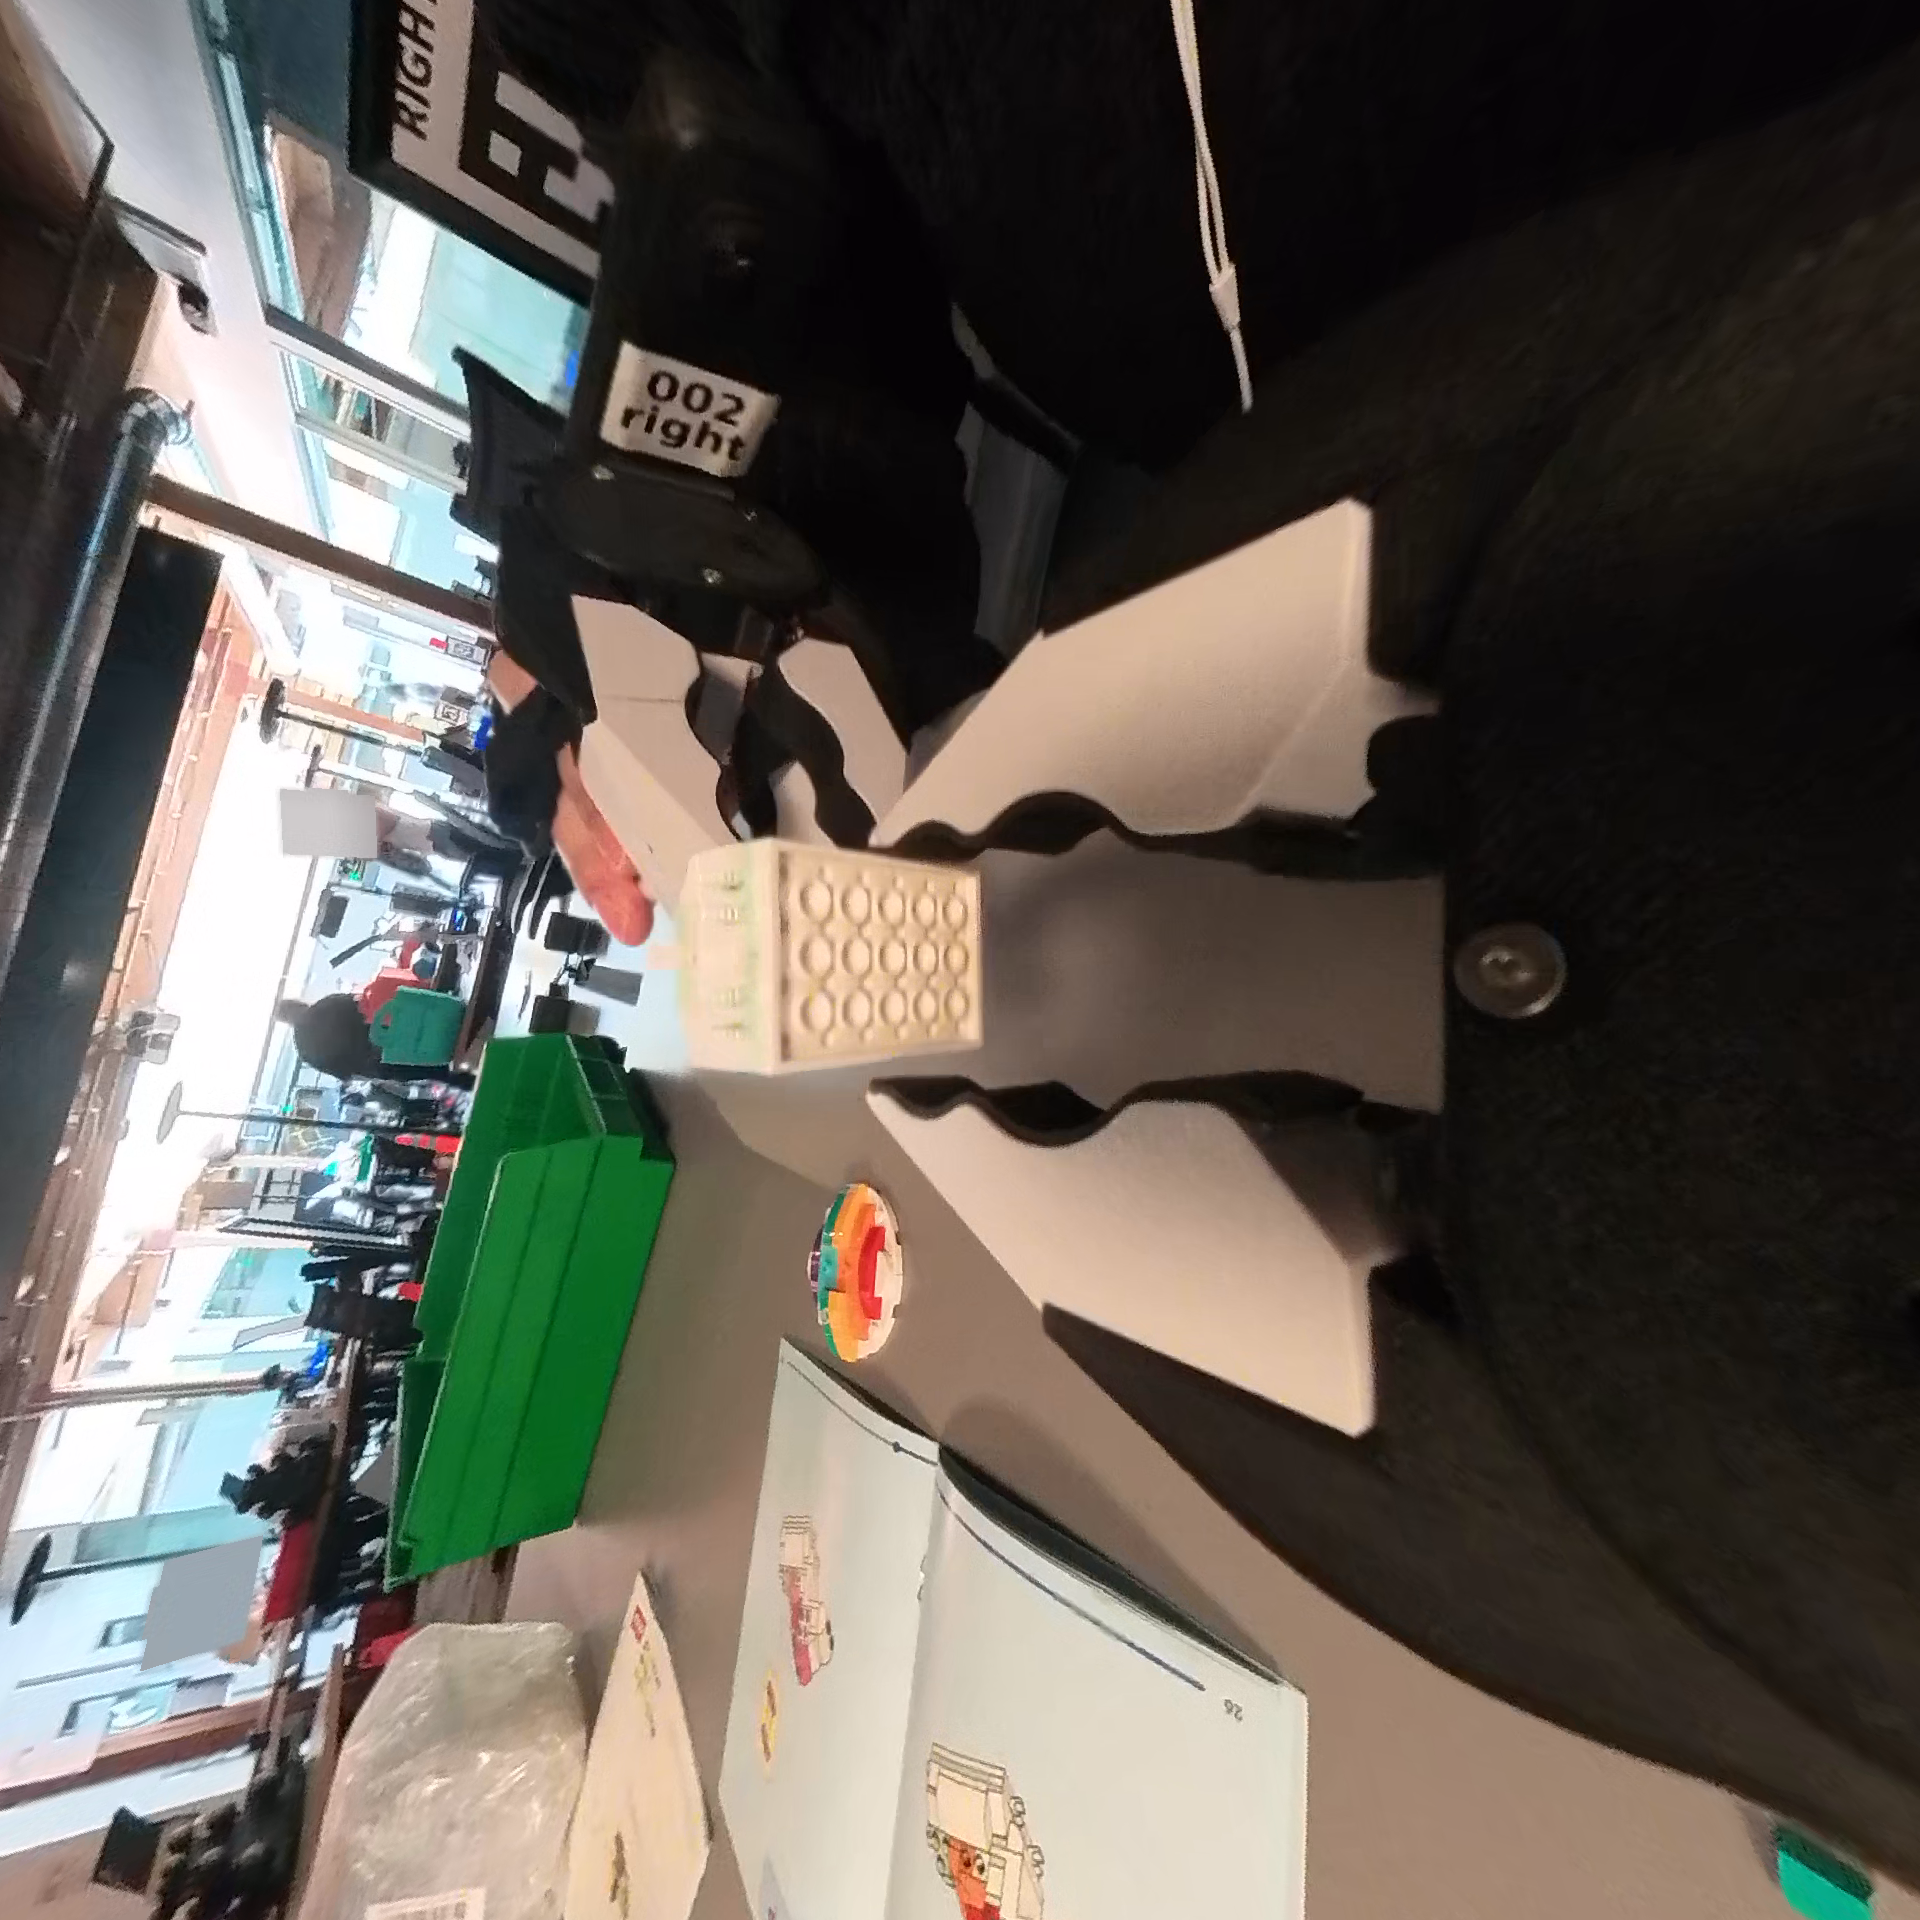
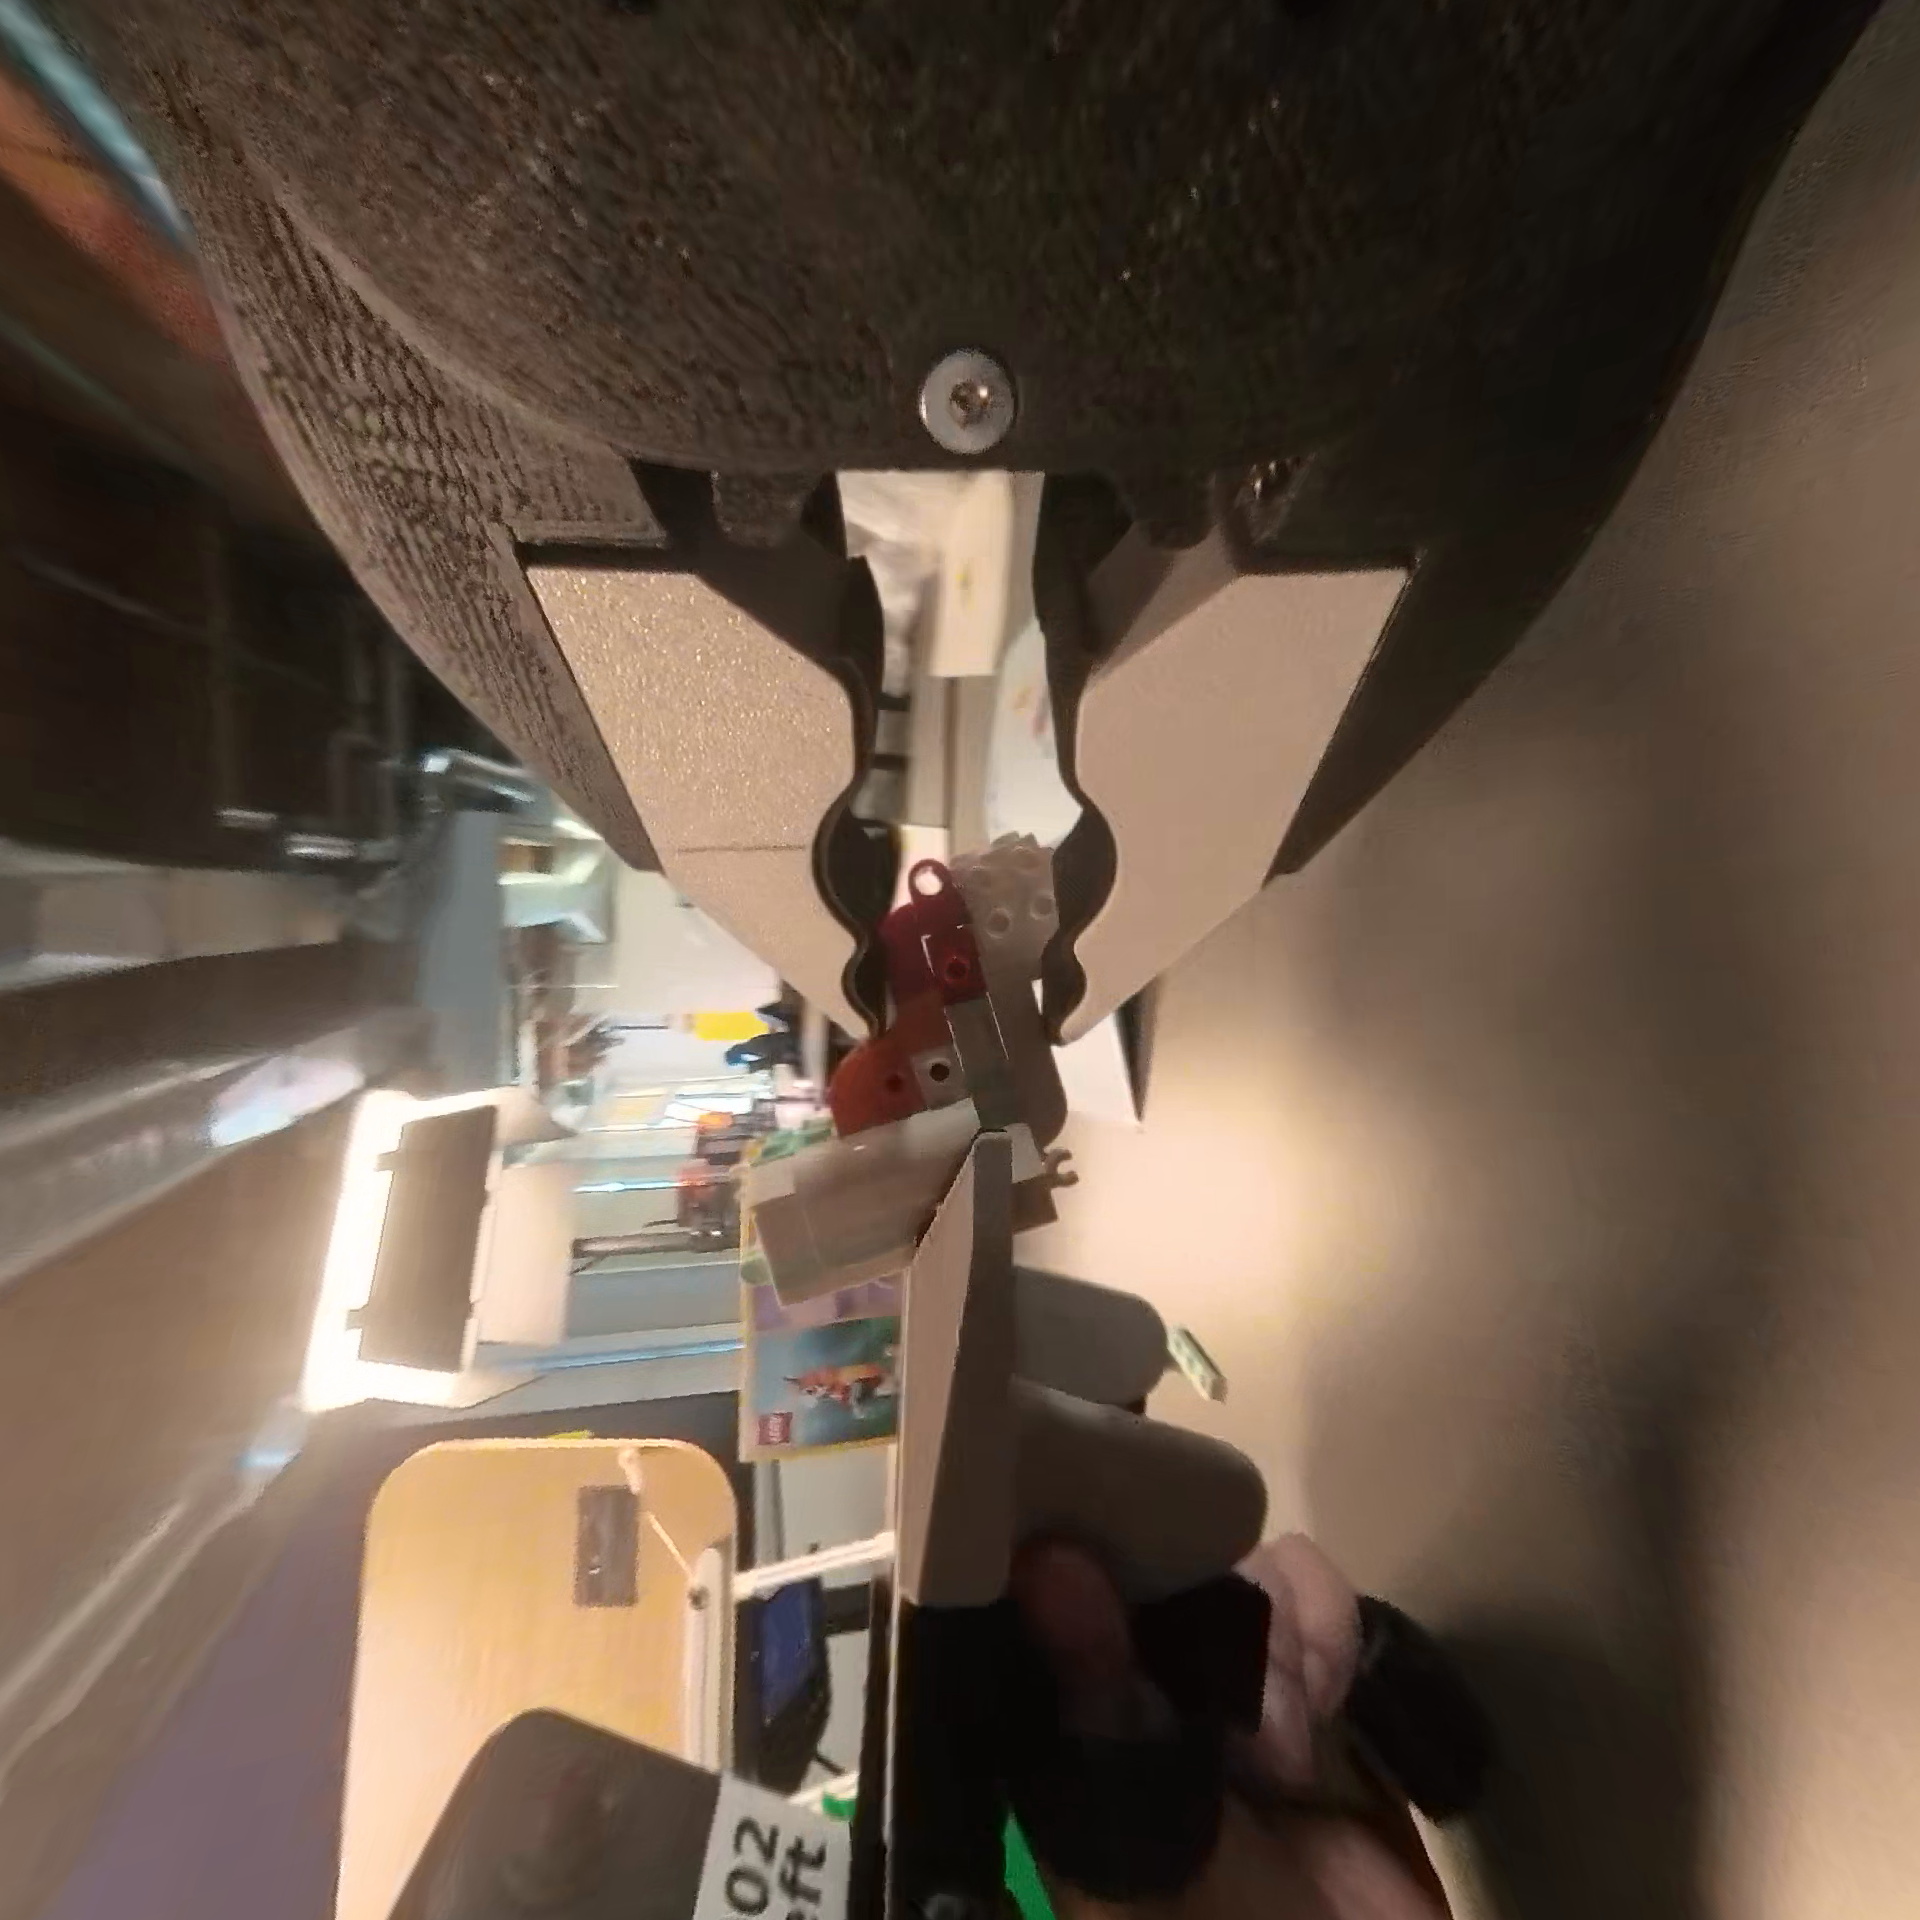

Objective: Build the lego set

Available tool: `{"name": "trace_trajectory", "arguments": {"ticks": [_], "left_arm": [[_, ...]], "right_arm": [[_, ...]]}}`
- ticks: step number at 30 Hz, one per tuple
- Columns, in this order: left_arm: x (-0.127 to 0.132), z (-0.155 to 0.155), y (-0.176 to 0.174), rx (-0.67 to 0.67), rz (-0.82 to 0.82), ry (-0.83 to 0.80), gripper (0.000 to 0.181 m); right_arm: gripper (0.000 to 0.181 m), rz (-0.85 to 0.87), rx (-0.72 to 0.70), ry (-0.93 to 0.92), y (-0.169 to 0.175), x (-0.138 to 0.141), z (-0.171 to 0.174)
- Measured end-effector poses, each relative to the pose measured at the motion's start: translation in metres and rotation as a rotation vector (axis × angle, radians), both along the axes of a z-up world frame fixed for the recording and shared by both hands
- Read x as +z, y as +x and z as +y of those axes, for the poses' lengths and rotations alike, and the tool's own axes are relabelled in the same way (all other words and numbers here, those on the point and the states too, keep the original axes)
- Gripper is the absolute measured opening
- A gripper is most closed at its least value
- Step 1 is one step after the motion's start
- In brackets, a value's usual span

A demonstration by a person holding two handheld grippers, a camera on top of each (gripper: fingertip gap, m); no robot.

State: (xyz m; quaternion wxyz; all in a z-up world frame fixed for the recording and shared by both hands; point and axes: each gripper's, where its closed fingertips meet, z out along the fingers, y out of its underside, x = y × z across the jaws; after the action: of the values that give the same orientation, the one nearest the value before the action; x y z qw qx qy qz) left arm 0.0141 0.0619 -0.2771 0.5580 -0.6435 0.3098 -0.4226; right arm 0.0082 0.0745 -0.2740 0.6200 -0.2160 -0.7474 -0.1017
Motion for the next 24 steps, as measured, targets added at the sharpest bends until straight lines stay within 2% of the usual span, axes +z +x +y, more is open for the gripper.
{"name": "trace_trajectory", "arguments": {"ticks": [3,5,9,11,13,16,18,20,24], "left_arm": [[0.001,0.002,-0.001,0.046,0.032,0.060,0.036],[0.004,0.003,-0.003,0.063,0.038,0.094,0.036],[0.014,0.007,-0.011,0.155,0.092,0.214,0.035],[0.013,0.019,-0.025,0.294,0.232,0.336,0.035],[0.013,0.030,-0.046,0.470,0.477,0.550,0.035],[0.022,0.034,-0.063,0.662,0.846,0.946,0.035],[0.024,0.032,-0.061,0.700,0.976,1.105,0.036],[0.023,0.030,-0.057,0.711,1.054,1.209,0.036],[0.018,0.025,-0.045,0.687,1.193,1.406,0.036]], "right_arm": [[0.028,-0.013,0.003,0.166,-0.002,0.004,0.003],[0.029,0.006,0.006,0.194,-0.004,0.007,0.003],[0.031,0.102,-0.008,0.072,-0.005,0.015,0.007],[0.049,0.110,-0.064,-0.086,0.000,0.010,0.016],[0.048,0.206,-0.102,-0.401,0.001,0.011,0.019],[0.046,0.423,-0.097,-1.086,-0.006,0.022,0.014],[0.048,0.512,-0.087,-1.541,-0.012,0.025,0.013],[0.052,0.541,-0.063,-1.906,-0.018,0.024,0.011],[0.052,0.583,0.013,-2.327,-0.025,0.023,0.016]]}}
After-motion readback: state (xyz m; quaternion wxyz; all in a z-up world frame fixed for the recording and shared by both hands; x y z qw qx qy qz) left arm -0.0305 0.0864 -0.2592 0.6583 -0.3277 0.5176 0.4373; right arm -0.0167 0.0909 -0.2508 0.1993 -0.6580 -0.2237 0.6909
